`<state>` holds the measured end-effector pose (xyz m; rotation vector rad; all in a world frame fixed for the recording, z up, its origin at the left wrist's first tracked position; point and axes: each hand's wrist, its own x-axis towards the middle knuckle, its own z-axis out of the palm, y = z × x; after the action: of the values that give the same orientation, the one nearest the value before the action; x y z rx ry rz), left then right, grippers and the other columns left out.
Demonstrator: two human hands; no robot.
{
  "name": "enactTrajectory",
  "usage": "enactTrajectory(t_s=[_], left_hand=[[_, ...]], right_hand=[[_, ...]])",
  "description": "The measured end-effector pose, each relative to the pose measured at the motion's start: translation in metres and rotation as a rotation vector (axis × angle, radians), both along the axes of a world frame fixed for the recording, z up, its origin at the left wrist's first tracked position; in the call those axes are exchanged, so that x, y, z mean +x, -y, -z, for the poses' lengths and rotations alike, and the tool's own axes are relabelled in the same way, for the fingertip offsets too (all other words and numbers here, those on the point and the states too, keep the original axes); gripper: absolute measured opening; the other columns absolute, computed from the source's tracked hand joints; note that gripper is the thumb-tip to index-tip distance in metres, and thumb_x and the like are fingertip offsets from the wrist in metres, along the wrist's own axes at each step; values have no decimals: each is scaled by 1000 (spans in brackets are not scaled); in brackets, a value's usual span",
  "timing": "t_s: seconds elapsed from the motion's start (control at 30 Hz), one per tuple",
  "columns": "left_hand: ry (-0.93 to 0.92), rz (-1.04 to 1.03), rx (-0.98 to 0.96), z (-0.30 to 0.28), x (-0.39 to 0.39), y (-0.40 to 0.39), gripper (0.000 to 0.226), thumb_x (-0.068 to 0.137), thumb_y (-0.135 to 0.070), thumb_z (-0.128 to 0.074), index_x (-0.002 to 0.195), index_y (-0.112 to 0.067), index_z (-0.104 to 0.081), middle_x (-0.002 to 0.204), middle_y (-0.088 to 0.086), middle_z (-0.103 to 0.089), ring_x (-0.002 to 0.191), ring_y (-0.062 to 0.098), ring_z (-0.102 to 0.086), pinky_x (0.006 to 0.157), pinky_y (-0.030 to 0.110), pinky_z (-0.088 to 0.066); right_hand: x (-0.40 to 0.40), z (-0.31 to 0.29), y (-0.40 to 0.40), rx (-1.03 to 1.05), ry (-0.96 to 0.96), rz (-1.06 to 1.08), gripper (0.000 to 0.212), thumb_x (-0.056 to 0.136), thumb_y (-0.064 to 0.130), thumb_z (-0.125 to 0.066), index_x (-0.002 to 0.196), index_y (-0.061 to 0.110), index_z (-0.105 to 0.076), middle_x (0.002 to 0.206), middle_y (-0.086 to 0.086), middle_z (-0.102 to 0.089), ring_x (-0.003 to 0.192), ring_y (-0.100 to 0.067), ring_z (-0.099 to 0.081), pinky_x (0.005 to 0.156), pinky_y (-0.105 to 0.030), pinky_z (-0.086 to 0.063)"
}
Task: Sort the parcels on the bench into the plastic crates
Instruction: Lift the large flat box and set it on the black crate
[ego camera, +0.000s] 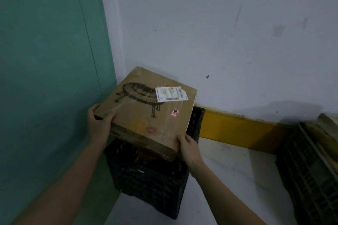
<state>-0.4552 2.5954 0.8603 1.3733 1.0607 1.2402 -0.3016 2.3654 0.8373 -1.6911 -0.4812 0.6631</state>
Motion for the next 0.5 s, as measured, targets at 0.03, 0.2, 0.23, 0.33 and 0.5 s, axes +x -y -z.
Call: enactTrajectory(t_s=[0.03,0.2,0.23,0.33,0.5], left_hand=[[-45,1,17,1,-1,-2,59,83,-24,-76,135,-22,-48,125,-1,-51,109,17,-52,85,32,-44],[-311,97,105,26,-1,-3,54,77,-20,-80,125,-22,-54,126,8,-55,111,26,-55,85,37,-47],[-339,112,124,31,-1,-2,54,78,-20,-80,125,-20,-54,126,9,-54,111,26,-54,86,37,-46],[-395,108,157,35,-1,0,56,80,-26,-79,129,-18,-53,128,9,-55,112,27,-54,90,40,-48],[-381,113,181,32,-9,0,55,78,-24,-82,126,-17,-56,126,5,-57,110,22,-55,88,38,-47]], right_hand=[[0,12,-3,-91,100,15,33,99,43,-41,105,22,-65,120,-5,-66,109,-23,-62,97,-43,-52],[-11,73,5,-458,599,79,38,98,23,-50,133,11,-55,158,-7,-27,143,-25,-28,116,-41,-33],[-16,79,8,-394,619,108,45,95,17,-54,140,11,-48,159,-8,-23,143,-26,-28,115,-41,-35],[-12,91,5,-235,420,249,62,93,11,-57,149,8,-32,156,-13,-25,139,-31,-34,114,-48,-37],[0,124,0,-84,-175,210,72,91,57,-42,154,27,-22,151,-7,-42,134,-28,-47,112,-52,-40]])
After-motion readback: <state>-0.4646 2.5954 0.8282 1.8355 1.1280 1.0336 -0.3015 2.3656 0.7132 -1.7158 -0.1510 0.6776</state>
